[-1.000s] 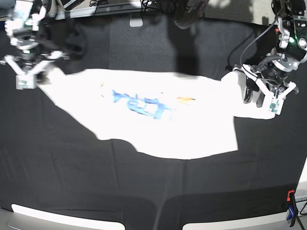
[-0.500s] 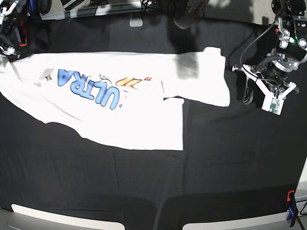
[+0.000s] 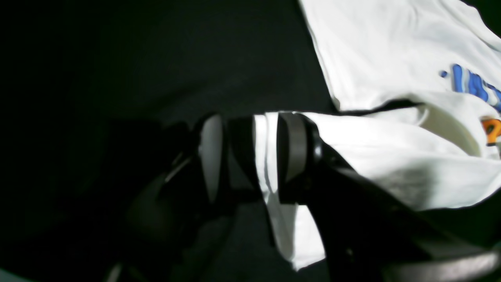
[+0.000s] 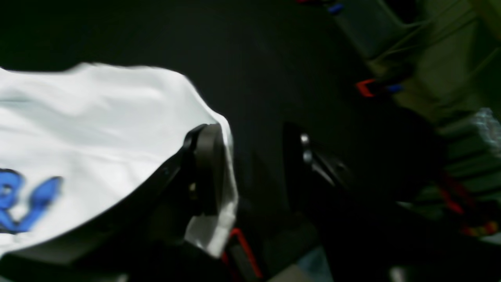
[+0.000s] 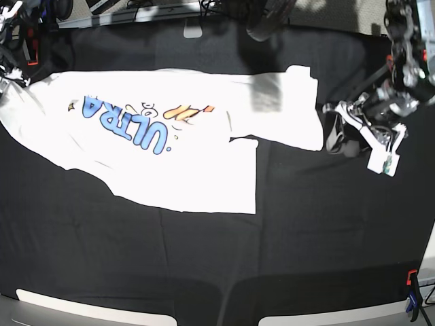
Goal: Layout the t-shirt on the table in an organized manner, then fold the t-shirt properly
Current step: 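Hold the shirt edge with the left gripper and pull it outward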
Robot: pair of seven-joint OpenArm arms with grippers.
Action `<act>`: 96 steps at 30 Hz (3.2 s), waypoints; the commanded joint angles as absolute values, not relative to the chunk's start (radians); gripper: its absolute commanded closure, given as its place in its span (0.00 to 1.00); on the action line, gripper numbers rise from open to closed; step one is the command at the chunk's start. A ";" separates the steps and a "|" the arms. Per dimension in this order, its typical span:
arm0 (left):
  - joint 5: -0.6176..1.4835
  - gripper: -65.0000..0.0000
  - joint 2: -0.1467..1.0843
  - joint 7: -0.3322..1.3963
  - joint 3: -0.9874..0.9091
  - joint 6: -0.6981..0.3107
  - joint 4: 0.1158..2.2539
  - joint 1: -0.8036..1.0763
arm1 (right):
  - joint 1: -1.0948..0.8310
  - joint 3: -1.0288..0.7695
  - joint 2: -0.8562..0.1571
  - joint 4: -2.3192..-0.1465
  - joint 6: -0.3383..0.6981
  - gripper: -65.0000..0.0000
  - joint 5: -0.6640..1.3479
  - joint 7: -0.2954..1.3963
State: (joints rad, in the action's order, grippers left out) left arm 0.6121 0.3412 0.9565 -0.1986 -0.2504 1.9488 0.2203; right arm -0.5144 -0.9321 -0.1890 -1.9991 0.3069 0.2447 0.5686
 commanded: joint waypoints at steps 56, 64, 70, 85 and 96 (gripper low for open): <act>0.846 0.66 0.324 0.919 -0.187 -0.513 1.673 0.183 | -0.512 -0.941 -0.210 -2.020 0.308 0.63 0.371 0.562; 0.957 0.66 0.324 0.938 -0.188 -0.514 1.603 0.182 | -0.512 -0.941 -0.210 -2.019 0.311 0.63 0.376 0.562; 1.184 0.66 0.324 1.122 -0.188 -0.647 1.603 0.183 | -0.512 -0.941 -0.210 -2.019 0.315 0.63 0.379 0.562; 0.930 0.71 0.324 0.941 -0.188 -0.595 1.603 0.183 | -0.512 -0.941 -0.210 -2.019 0.315 0.63 0.379 0.562; 1.016 0.71 0.308 0.986 -0.187 -0.528 1.599 0.199 | -0.511 -0.941 -0.210 -2.020 0.315 0.63 0.379 0.562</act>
